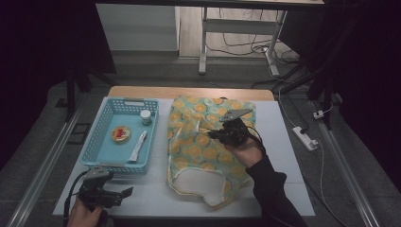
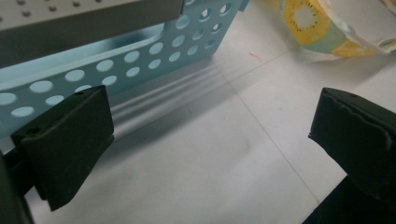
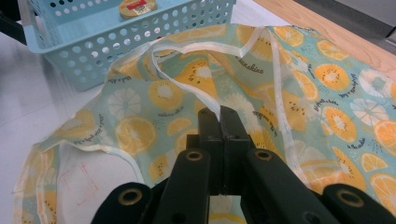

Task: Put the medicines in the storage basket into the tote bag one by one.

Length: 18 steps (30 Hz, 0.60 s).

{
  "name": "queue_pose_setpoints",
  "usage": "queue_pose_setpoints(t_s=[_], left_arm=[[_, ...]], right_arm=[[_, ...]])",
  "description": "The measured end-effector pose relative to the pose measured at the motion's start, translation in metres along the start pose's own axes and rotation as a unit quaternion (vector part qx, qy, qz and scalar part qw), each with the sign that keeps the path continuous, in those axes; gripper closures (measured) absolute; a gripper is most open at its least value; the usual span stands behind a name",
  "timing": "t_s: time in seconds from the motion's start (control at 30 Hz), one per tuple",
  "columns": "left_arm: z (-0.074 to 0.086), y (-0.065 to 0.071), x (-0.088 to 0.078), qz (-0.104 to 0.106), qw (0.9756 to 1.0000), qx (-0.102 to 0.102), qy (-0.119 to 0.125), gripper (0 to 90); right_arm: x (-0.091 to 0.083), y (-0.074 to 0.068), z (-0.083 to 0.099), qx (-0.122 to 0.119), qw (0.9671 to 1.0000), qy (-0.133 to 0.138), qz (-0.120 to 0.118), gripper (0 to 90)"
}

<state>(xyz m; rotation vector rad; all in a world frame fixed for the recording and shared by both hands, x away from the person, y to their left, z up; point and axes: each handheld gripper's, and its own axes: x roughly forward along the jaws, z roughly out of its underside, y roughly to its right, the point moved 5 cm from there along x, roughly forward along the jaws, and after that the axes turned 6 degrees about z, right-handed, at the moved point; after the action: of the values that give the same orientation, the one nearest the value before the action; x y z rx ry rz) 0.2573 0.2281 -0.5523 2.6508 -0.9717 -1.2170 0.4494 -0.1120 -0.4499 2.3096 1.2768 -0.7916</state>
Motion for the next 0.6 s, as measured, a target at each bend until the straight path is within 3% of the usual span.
queue_pose_setpoints(t_s=[0.6], left_arm=[[-0.0060,0.0027,-0.0097,-0.004,0.9999,0.012,0.006,0.0]], right_arm=[[0.0009,0.0004,0.0012,0.006,1.0000,-0.002,-0.002,90.0]])
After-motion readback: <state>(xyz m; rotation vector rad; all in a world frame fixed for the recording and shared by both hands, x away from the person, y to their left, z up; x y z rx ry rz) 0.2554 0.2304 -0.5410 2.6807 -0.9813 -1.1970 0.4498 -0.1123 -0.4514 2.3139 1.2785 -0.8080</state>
